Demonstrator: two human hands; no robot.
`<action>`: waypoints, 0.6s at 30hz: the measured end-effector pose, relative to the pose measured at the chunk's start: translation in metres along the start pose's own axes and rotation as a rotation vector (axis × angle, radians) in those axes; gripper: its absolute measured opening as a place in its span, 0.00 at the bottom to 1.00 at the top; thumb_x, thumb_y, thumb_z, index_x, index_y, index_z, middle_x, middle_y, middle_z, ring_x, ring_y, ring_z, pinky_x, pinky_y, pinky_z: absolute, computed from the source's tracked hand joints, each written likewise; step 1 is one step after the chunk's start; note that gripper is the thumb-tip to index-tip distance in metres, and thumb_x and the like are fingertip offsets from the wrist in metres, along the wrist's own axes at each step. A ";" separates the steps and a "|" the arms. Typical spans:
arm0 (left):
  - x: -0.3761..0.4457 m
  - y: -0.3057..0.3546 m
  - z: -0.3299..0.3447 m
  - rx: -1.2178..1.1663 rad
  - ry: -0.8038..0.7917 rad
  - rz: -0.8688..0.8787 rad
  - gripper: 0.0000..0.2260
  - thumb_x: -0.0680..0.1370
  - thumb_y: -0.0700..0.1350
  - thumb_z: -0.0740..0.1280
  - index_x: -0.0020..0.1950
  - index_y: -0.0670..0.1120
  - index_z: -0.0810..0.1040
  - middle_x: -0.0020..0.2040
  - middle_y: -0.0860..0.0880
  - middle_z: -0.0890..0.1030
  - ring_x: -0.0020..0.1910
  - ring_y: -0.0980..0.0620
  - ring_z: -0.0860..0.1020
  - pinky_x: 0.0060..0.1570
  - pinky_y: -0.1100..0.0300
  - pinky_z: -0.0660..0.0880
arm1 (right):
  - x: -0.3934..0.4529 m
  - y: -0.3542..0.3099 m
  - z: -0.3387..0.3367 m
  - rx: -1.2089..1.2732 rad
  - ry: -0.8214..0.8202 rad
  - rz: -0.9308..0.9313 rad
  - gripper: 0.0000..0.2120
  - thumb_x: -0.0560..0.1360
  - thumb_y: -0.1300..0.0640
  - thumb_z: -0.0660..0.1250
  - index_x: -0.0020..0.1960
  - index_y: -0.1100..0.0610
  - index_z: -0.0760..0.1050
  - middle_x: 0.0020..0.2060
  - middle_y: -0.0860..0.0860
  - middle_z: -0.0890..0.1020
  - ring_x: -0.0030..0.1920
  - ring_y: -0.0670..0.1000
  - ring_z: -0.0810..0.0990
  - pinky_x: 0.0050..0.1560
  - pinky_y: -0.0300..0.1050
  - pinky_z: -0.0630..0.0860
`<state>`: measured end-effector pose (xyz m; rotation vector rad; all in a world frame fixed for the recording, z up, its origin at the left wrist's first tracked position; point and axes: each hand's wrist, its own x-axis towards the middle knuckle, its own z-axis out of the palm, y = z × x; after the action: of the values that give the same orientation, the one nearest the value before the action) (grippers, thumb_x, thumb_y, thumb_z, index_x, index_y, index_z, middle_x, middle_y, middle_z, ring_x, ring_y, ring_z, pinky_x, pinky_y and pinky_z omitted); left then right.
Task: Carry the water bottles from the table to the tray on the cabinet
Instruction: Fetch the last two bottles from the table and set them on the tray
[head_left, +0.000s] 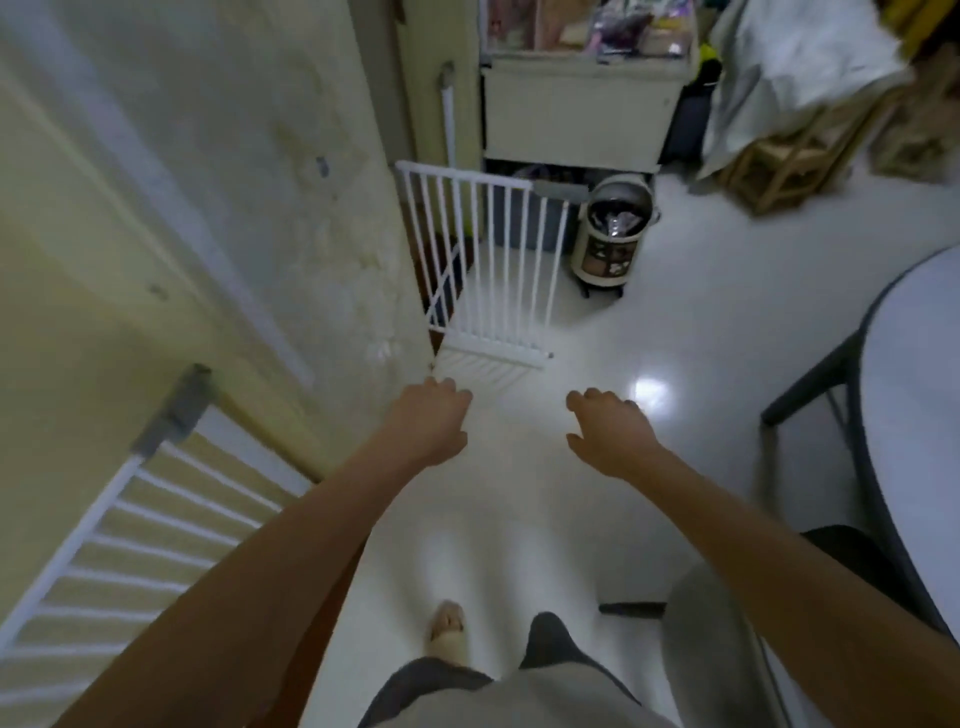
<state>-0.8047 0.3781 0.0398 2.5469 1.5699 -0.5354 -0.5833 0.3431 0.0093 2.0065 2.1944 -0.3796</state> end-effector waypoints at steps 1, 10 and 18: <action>0.029 -0.003 -0.014 0.030 0.012 0.058 0.19 0.79 0.50 0.61 0.68 0.43 0.69 0.63 0.42 0.73 0.61 0.42 0.72 0.57 0.51 0.70 | 0.014 0.009 -0.009 0.012 0.014 0.056 0.19 0.79 0.51 0.61 0.67 0.57 0.67 0.60 0.55 0.75 0.60 0.56 0.75 0.59 0.50 0.71; 0.258 0.097 -0.096 0.134 0.039 0.578 0.17 0.78 0.49 0.62 0.65 0.43 0.72 0.61 0.43 0.74 0.59 0.43 0.72 0.54 0.53 0.70 | 0.065 0.164 -0.028 0.177 0.057 0.568 0.19 0.79 0.51 0.61 0.67 0.58 0.68 0.62 0.56 0.75 0.60 0.57 0.74 0.60 0.51 0.72; 0.410 0.236 -0.164 0.207 0.072 0.801 0.18 0.79 0.48 0.62 0.67 0.44 0.70 0.63 0.44 0.73 0.62 0.43 0.71 0.55 0.53 0.70 | 0.091 0.331 -0.046 0.276 0.056 0.866 0.19 0.78 0.51 0.61 0.66 0.58 0.68 0.63 0.58 0.74 0.63 0.59 0.73 0.62 0.53 0.70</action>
<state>-0.3911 0.6590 0.0275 3.0464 0.4068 -0.5109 -0.2606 0.4684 -0.0005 2.8685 1.1296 -0.5077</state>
